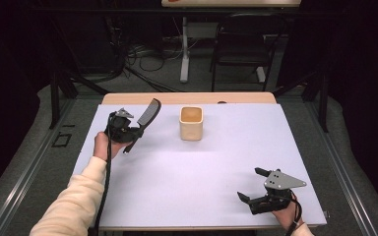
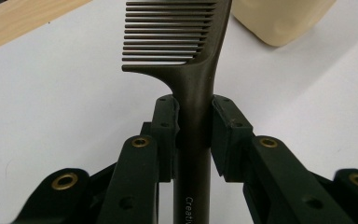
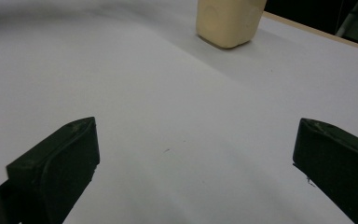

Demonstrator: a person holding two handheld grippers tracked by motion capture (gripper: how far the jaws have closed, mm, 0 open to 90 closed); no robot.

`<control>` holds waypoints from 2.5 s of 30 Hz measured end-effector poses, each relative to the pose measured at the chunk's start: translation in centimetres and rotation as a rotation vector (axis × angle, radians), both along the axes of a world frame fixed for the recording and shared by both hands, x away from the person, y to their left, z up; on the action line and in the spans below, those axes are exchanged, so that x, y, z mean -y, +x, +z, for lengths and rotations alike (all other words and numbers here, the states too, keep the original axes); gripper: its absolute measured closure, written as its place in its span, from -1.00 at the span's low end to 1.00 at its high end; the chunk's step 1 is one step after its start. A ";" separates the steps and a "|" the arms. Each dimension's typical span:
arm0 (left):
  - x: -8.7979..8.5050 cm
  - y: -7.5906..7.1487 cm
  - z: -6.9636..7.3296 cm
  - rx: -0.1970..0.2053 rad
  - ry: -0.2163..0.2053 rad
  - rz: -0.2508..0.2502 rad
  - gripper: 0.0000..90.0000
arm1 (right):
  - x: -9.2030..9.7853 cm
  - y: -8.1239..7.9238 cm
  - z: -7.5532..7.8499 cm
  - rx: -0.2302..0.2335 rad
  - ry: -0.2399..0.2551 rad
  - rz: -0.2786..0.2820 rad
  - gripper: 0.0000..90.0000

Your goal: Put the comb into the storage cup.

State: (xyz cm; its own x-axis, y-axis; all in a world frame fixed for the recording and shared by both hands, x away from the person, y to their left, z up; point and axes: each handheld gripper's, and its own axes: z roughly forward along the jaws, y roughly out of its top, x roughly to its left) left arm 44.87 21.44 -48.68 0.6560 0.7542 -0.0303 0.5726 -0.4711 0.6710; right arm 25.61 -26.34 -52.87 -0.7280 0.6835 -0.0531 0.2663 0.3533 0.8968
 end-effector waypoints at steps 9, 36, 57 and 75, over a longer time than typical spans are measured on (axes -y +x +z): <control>-0.2 -0.3 0.2 0.035 -0.069 0.021 0.61 | 0.0 0.0 0.0 0.001 -0.001 -0.001 -1.00; 0.6 -0.8 0.9 0.135 -0.173 0.042 0.61 | 0.0 0.0 0.0 0.000 0.002 -0.002 -1.00; 2.4 -0.5 1.8 0.178 -0.244 0.018 0.61 | 0.0 0.0 0.0 0.002 -0.002 0.000 -1.00; 3.7 -0.1 3.1 0.209 -0.275 0.005 0.61 | 0.0 -0.1 0.0 0.000 -0.002 0.001 -1.00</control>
